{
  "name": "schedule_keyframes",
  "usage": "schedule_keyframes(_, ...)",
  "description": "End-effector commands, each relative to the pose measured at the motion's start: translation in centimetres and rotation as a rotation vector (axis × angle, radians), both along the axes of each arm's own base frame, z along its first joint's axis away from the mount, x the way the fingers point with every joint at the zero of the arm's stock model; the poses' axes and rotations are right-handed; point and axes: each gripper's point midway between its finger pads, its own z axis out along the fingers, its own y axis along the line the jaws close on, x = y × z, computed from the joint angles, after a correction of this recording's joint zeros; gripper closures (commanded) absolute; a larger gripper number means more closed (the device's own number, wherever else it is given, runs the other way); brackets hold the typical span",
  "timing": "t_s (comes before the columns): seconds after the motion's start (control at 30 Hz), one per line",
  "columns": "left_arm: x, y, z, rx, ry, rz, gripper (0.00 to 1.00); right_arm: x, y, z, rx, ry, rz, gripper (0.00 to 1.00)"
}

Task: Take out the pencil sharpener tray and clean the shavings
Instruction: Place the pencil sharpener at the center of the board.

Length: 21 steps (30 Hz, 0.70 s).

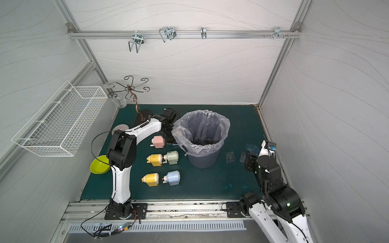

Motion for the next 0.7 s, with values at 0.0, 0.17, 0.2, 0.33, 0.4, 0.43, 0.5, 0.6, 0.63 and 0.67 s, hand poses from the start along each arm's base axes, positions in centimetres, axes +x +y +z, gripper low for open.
schedule_keyframes(0.0, 0.7, 0.0, -1.0, 0.034, -0.026, -0.036, 0.51, 0.2, 0.0, -0.6, 0.003, 0.052, -0.025, 1.00)
schedule_keyframes(0.17, 0.5, 0.5, -1.2, 0.049, -0.037, -0.027, 0.08, 0.6, 0.5, -1.3, 0.017, 0.086, -0.020, 1.00)
schedule_keyframes(0.2, 0.4, 0.6, -1.3, 0.051, -0.039, -0.026, 0.01, 0.7, 0.5, -1.5, 0.019, 0.095, -0.020, 1.00)
schedule_keyframes(0.33, 0.5, 0.7, -1.0, 0.049, -0.059, -0.013, 0.01, 0.8, 0.3, -2.4, 0.029, 0.126, -0.037, 1.00)
schedule_keyframes(0.4, 0.6, 0.8, -0.7, 0.052, -0.074, -0.006, 0.00, 1.0, 0.2, -3.2, 0.033, 0.144, -0.049, 1.00)
schedule_keyframes(0.43, 0.7, 0.9, -0.6, 0.051, -0.080, -0.003, 0.00, 1.1, 0.2, -3.5, 0.032, 0.152, -0.054, 1.00)
schedule_keyframes(0.5, 0.8, 0.8, 0.0, 0.043, -0.094, 0.001, 0.00, 1.5, 0.1, -4.2, 0.027, 0.179, -0.076, 1.00)
schedule_keyframes(0.6, 1.1, 0.7, 1.0, 0.030, -0.119, 0.013, 0.00, 2.6, 0.1, -5.0, 0.010, 0.210, -0.104, 1.00)
schedule_keyframes(0.63, 1.1, 0.7, 1.2, 0.029, -0.124, 0.017, 0.01, 2.9, 0.0, -5.2, 0.007, 0.218, -0.118, 1.00)
schedule_keyframes(0.67, 1.1, 0.7, 1.5, 0.025, -0.130, 0.022, 0.00, 3.3, -0.2, -5.5, 0.003, 0.227, -0.133, 1.00)
